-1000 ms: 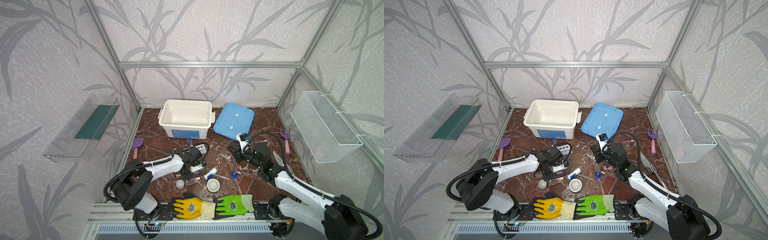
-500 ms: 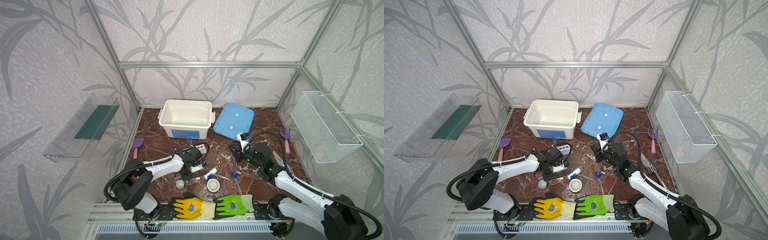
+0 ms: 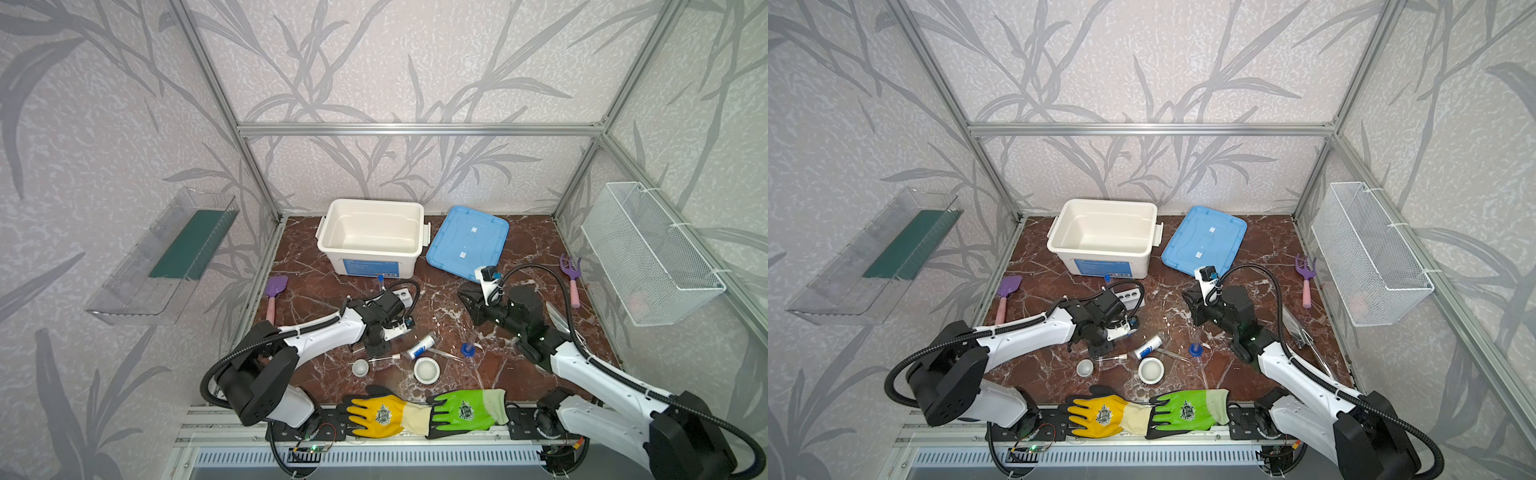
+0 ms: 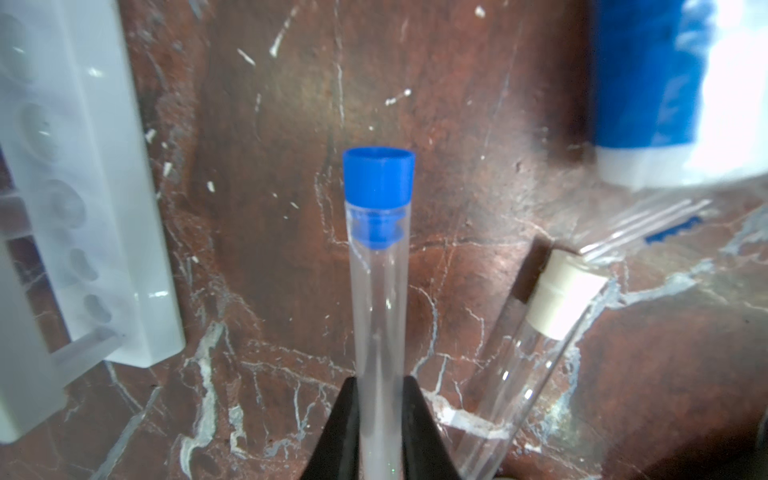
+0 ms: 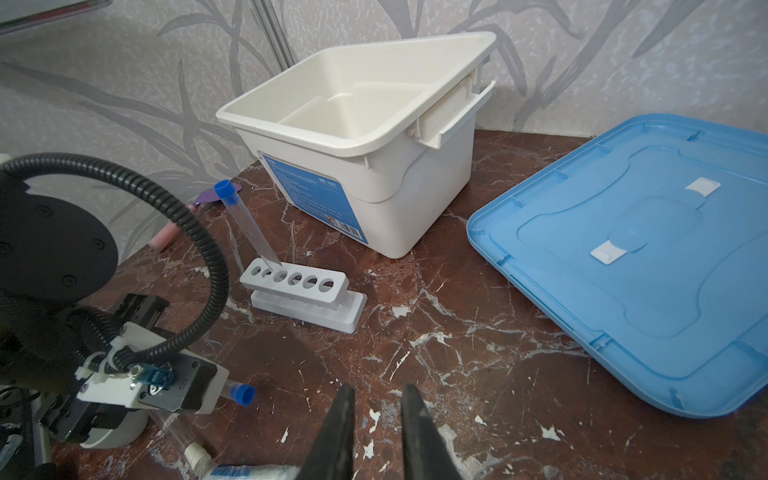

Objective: Organize the chemistry lab equipment
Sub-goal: 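Lift the tube with the left gripper while the right gripper approaches it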

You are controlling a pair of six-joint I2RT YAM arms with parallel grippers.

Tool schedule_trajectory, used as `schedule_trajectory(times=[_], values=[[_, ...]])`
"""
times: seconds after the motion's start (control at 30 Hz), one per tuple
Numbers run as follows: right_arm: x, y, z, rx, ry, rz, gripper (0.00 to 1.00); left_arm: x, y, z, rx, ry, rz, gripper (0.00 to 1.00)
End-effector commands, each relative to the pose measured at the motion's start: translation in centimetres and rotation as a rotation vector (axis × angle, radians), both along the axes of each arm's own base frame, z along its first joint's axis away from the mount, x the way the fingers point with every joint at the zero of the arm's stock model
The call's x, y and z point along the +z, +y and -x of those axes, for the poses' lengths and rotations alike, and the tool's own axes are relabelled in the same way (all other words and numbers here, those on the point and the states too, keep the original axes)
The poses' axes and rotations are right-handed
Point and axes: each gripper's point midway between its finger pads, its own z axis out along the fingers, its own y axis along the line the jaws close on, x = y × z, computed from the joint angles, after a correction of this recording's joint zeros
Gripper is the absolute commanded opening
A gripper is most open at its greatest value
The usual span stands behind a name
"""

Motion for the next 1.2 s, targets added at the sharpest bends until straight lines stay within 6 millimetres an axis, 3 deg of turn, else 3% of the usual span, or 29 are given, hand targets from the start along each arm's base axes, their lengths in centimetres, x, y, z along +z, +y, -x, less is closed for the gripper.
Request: schedule_trajectory(times=[0.0, 0.2, 0.4, 0.67, 0.8, 1.17], values=[[2.1, -0.1, -0.3, -0.01, -0.013, -0.013, 0.22, 2.2, -1.0, -1.0, 0.013, -0.068, 0.075, 0.17], [3.8, 0.6, 0.5, 0.04, 0.0, -0.043, 0.22, 5.3, -2.4, -2.0, 0.096, -0.176, 0.245, 0.19], [6.1, 1.4, 1.6, 0.114, 0.004, -0.074, 0.22, 10.3, -4.1, -3.1, 0.169, -0.329, 0.512, 0.19], [8.6, 3.4, 3.5, 0.255, 0.02, -0.118, 0.22, 14.6, -6.0, -2.7, 0.204, -0.371, 0.791, 0.2], [9.6, 5.4, 4.7, 0.349, 0.041, -0.124, 0.23, 16.8, -6.6, -2.1, 0.173, -0.376, 0.875, 0.2], [11.0, 11.2, 7.0, 0.514, 0.0, -0.115, 0.23, 18.8, -7.0, -1.1, 0.121, -0.375, 0.951, 0.2]])
